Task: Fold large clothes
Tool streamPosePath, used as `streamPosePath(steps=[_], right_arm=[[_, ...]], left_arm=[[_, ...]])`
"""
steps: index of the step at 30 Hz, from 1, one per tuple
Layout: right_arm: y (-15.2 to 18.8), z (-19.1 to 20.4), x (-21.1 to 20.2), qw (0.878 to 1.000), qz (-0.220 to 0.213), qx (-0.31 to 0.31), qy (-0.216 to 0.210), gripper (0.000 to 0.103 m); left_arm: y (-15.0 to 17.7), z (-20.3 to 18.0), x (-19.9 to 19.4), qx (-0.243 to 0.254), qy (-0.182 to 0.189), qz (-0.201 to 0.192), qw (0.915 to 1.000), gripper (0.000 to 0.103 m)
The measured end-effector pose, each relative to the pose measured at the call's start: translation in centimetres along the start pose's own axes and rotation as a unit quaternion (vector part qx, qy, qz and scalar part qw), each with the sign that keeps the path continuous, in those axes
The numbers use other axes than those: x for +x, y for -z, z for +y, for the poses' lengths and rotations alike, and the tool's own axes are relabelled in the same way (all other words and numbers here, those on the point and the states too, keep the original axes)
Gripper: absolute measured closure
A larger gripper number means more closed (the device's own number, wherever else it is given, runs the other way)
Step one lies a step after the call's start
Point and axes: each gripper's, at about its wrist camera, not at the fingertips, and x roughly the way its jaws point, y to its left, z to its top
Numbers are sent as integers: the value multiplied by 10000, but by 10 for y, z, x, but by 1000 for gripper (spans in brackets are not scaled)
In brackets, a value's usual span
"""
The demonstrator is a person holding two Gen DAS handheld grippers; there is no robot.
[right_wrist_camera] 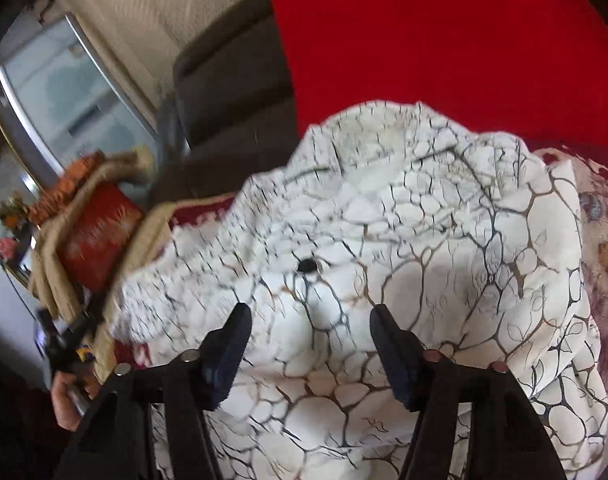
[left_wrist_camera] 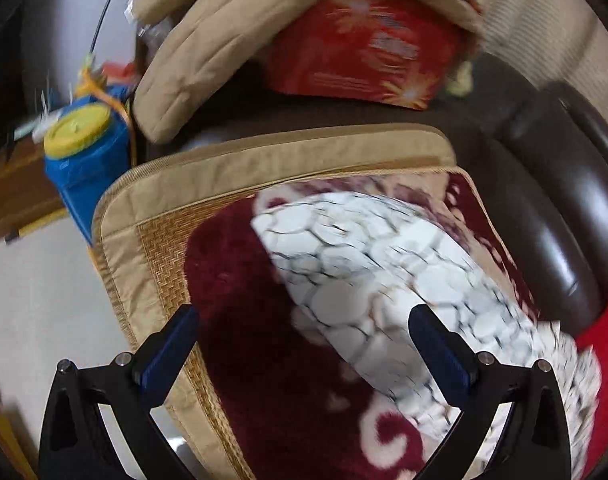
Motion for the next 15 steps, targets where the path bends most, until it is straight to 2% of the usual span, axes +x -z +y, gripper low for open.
streamPosePath(steps=[5,6,7,11,15], right_arm=[[-1,5,6,9999,-82,-125,7,37],[-1,7,5,9998,-103,-173,-4,37],[-1,8,4,9997,-124,-208,-12,37],[-3,19,-2,9995,-151,-255,-49,37],[-5,16,-3,9997,-167,-194,-49,37]], left_arm=[[-8,20,23,-540,500,358,9966,1],[-7,19,27,-593,632,435,9953,6],[-7,18,32,-623,768,526,9937,7],[-1,11,48,-838,1433,898,9820,8],[3,-4,50,-735,1557,1007,9799,8]])
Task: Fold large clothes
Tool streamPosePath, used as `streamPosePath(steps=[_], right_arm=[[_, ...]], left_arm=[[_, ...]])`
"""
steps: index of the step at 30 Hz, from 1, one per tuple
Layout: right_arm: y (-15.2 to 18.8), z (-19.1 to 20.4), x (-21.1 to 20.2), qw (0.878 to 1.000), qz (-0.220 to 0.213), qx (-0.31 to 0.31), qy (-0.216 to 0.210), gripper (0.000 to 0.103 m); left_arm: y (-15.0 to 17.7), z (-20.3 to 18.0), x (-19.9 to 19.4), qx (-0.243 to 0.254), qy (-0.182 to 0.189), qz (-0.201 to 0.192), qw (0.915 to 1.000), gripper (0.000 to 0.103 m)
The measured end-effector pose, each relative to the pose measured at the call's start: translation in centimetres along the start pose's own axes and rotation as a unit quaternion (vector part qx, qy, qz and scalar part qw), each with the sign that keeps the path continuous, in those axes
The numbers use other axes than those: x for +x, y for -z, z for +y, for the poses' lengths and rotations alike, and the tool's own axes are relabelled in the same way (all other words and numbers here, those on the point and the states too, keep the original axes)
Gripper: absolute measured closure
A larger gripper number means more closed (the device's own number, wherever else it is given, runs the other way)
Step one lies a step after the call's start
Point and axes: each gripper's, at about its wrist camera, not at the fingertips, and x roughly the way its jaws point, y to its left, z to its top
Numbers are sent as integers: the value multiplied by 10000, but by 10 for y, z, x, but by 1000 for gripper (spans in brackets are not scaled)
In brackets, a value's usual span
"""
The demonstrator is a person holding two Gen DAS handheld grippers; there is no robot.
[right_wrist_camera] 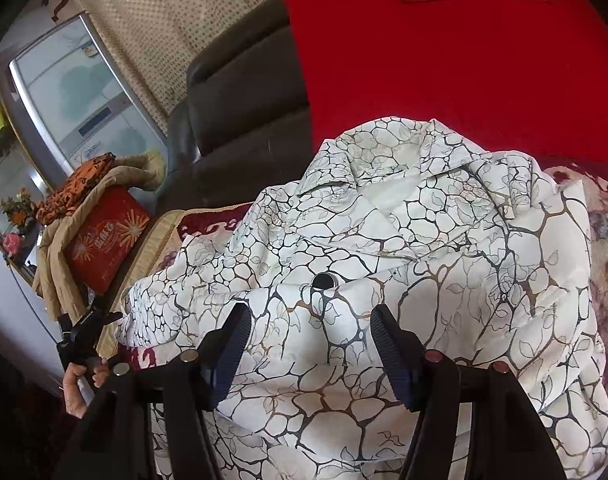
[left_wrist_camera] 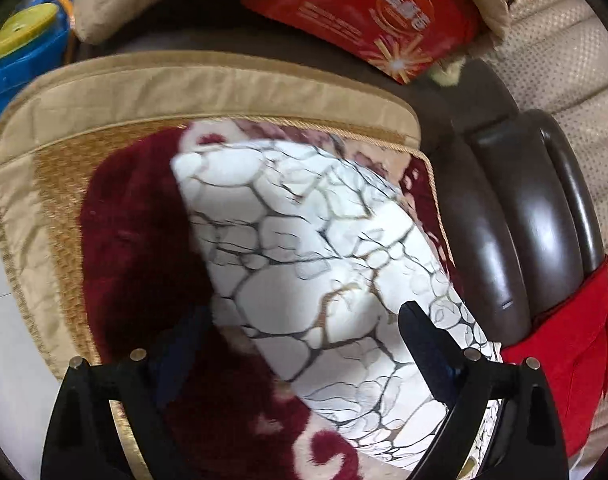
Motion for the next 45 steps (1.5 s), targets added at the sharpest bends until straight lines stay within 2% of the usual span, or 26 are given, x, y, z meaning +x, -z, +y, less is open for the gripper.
streamPosePath(steps=[3,7,8,9,10,11,14,17,19,21,25,27,28,31,33,34,36,37,38,40,41,42,43,45], right_arm=[[-1,-3,-3,10000,-70,40,6,37],[-3,-7,-9,9998,-152,97,4,37],[-3,-8,-9,9998,-163,89,12,37],[-3,-8,-11,9998,-182,70,27,37],[-3,-8,-11,9998,-198,53,35,37],[-2,-9,-13,9997,-236,27,47,37],[-2,-9,-16,9995,-312,-50,91,37],[-2,-10,-18,9993,-348,-98,133,37],[-3,-11,-19,9990,-373,-102,202,37],[-4,-15,-20,9987,-412,-61,301,37],[-5,-31,-13,9972,-288,186,670,37],[-6,-46,-8,9953,-109,456,845,37],[-7,-54,-6,9939,-52,651,884,37],[-9,-81,-10,9900,13,1126,845,37],[-9,-92,-17,9882,-48,1292,816,37],[-11,-98,-22,9871,-102,1381,809,37],[-14,-110,-34,9843,-243,1556,790,37],[-15,-115,-38,9832,-307,1622,782,37],[-17,-122,-45,9816,-396,1707,756,37],[-20,-131,-54,9794,-512,1834,665,37],[-21,-137,-60,9781,-576,1920,556,37],[-24,-140,-63,9776,-601,1959,477,37],[-26,-143,-65,9773,-625,1986,388,37],[-29,-144,-66,9779,-631,1976,281,37]], left_arm=[[0,-3,5,-11,11,3,10000,8],[-3,0,0,-234,552,-177,9980,9],[-3,-1,-1,-251,645,-223,9974,19],[-4,-2,-1,-222,678,-234,9972,59],[-5,-4,2,-123,659,-180,9976,76],[-7,-6,9,-15,576,-99,9983,83],[-9,-6,12,-10,608,-145,9980,91],[-8,-16,-1,191,665,-316,9971,93],[-5,-29,-12,459,708,-443,9954,94],[5,-52,-32,932,829,-662,9900,95],[40,-116,-71,2143,997,-1000,9665,95],[70,-158,-91,2787,1278,-1036,9462,96],[81,-171,-96,2989,1353,-1017,9392,96],[134,-224,-113,3762,1810,-824,9049,96],[179,-260,-118,4313,2103,-532,8757,96],[206,-279,-119,4573,2252,-302,8598,96],[244,-303,-118,4903,2482,92,8354,96],[267,-316,-117,5140,2573,348,8175,96],[282,-323,-116,5280,2592,543,8069,94],[297,-327,-118,5368,2638,789,7975,68],[297,-327,-118,5368,2710,800,7950,39],[297,-322,-122,5366,2705,660,7965,17],[294,-317,-126,5363,2591,342,8026,15],[282,-309,-124,5436,2223,-58,8094,15]])
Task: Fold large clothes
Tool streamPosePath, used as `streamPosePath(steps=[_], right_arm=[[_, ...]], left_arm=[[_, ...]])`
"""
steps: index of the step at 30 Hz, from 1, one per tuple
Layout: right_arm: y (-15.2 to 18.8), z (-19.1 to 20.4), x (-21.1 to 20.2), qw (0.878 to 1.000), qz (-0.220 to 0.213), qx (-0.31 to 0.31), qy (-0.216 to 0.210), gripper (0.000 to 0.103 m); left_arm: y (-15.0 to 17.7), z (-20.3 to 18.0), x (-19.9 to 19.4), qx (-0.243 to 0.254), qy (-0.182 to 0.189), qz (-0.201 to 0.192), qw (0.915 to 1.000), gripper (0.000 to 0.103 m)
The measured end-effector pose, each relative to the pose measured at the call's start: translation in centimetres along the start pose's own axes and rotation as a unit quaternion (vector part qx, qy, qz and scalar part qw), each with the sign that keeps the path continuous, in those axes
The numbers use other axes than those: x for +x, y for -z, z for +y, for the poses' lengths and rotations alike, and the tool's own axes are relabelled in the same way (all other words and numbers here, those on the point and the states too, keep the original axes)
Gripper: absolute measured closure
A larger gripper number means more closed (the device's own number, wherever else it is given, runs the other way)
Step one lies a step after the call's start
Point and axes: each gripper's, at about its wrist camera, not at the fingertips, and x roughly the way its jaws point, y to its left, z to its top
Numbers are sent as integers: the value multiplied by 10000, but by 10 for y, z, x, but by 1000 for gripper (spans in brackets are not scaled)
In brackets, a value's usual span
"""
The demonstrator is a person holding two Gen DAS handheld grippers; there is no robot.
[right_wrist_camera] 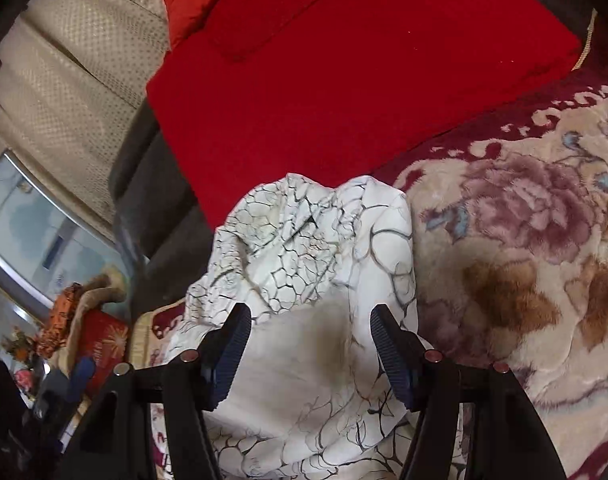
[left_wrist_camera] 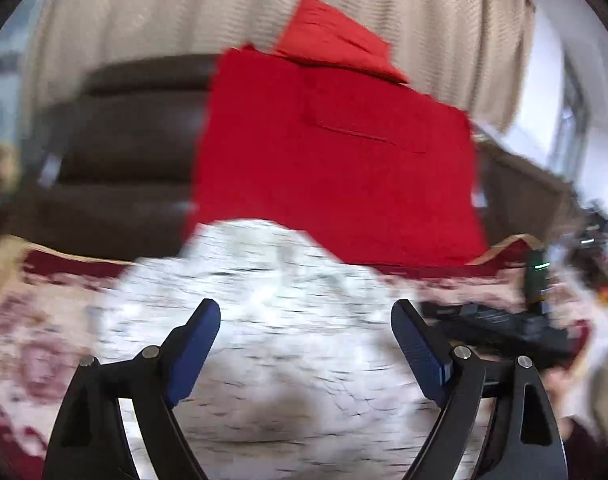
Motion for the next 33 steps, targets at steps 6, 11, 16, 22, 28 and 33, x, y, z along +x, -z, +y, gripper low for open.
streamPosePath(steps=[6,11,16,22,28,33], right_arm=[[8,17,25,9988,418,-234,-38,37],[26,32,67,9916,897,-722,586,37],[45,45,90,9825,1139,-1232,806,44],[64,68,95,9676,1070,-2040,1032,82],[57,79,72,9659,262,-2292,1177,91],[46,81,63,9649,-265,-2205,1403,91]], left_arm=[[24,36,16,-18,-1239,405,9915,15],[36,56,17,-123,-1447,459,9883,15],[35,62,14,94,-1800,378,9829,15],[37,75,12,25,-2094,379,9771,15],[37,85,8,-52,-2341,354,9715,15],[38,97,10,-165,-2630,458,9636,15]])
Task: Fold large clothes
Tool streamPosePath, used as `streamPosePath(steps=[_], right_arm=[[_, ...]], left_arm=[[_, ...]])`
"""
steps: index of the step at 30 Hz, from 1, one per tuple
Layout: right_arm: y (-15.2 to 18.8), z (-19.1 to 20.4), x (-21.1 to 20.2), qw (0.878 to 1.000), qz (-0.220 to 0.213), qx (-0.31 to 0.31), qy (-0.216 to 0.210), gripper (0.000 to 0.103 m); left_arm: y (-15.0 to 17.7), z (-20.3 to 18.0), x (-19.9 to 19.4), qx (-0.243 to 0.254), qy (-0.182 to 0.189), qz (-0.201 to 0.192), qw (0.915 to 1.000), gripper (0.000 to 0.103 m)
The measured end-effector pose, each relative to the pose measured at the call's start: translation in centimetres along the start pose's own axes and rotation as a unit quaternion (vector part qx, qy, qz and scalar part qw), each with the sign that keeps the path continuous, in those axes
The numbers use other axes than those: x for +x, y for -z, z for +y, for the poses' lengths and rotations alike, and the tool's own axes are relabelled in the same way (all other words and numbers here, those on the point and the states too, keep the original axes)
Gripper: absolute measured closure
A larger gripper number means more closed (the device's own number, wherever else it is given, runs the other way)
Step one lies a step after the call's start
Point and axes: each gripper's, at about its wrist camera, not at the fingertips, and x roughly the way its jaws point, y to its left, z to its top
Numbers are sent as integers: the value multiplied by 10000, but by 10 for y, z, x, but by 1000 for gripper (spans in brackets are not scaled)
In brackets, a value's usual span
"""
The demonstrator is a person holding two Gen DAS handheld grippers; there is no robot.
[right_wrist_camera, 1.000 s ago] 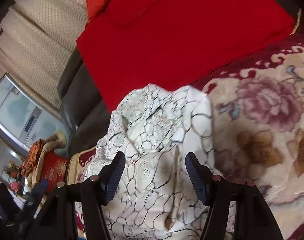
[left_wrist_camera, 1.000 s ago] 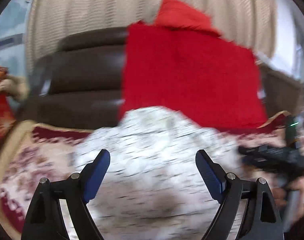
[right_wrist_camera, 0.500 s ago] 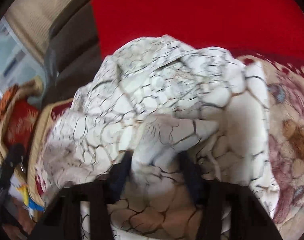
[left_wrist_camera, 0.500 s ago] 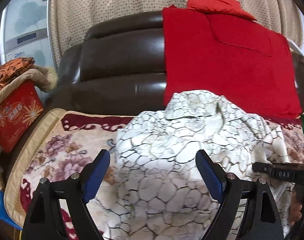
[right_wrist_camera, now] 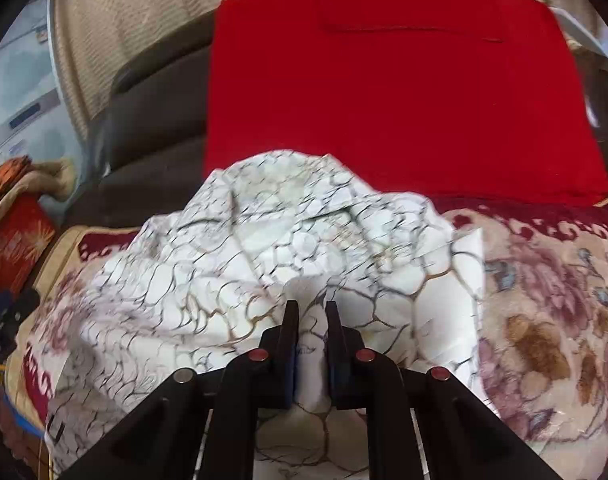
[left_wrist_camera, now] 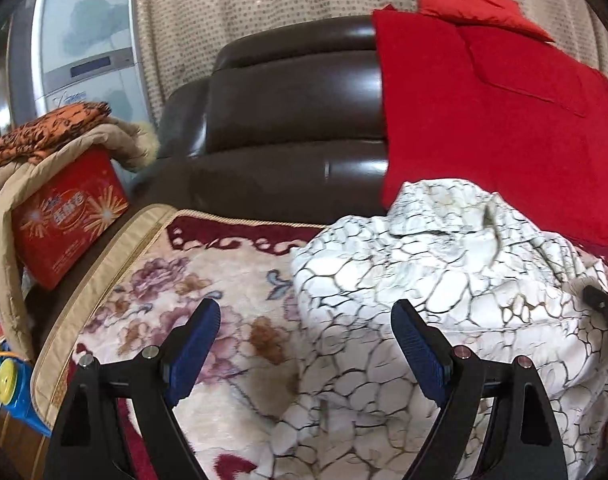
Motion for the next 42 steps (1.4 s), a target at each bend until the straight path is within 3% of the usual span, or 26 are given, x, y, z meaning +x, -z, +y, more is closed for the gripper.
streamPosePath(steps=[7,14,16,17,18,19,20,24,26,27,28,29,31,35,37,38,41,42], right_arm=[[3,-8,22,9986,461,134,226,91],[7,-19,35,9943,935,498,-94,85],[6,-23,34,9932,944,651,-221,75],[5,-24,33,9925,951,719,-267,64],[5,-27,32,9918,934,812,-331,40],[4,-29,30,9911,889,905,-405,30],[4,-31,27,9902,788,1030,-508,25],[1,-30,35,9891,783,1069,-639,25],[1,-29,47,9885,907,1029,-643,27],[2,-25,51,9899,939,911,-546,38],[2,-24,52,9913,910,820,-478,52],[2,-21,51,9932,871,671,-392,86],[0,-20,45,9948,692,614,-438,88],[-12,-17,10,9981,-200,409,-414,90],[-15,-19,7,9983,-335,441,-201,90],[-15,-24,16,9987,-176,482,-59,90],[-1,-45,63,9895,1148,871,-143,86],[-2,-49,60,9887,1088,999,-244,85]], left_arm=[[0,20,2,-206,-265,31,9994,15],[-1,29,2,-305,-401,8,9987,15],[-1,30,2,-315,-420,-1,9986,15],[-1,31,2,-316,-426,-8,9986,15],[-1,31,2,-316,-432,-15,9986,15],[-1,31,1,-318,-442,-21,9985,15],[-1,31,1,-322,-458,-29,9984,15],[4,25,10,-251,-380,74,9989,15],[10,19,27,-157,-177,338,9991,14],[14,15,36,-113,-83,512,9986,14],[19,12,45,-73,4,692,9976,15],[24,8,55,-26,64,850,9964,14],[30,1,69,79,84,1029,9946,15],[31,-3,71,70,196,1024,9945,15],[33,-5,77,85,234,1156,9930,14],[37,-7,83,136,211,1320,9909,14],[41,-6,85,114,246,1420,9895,14],[40,-5,83,108,253,1386,9900,14]])
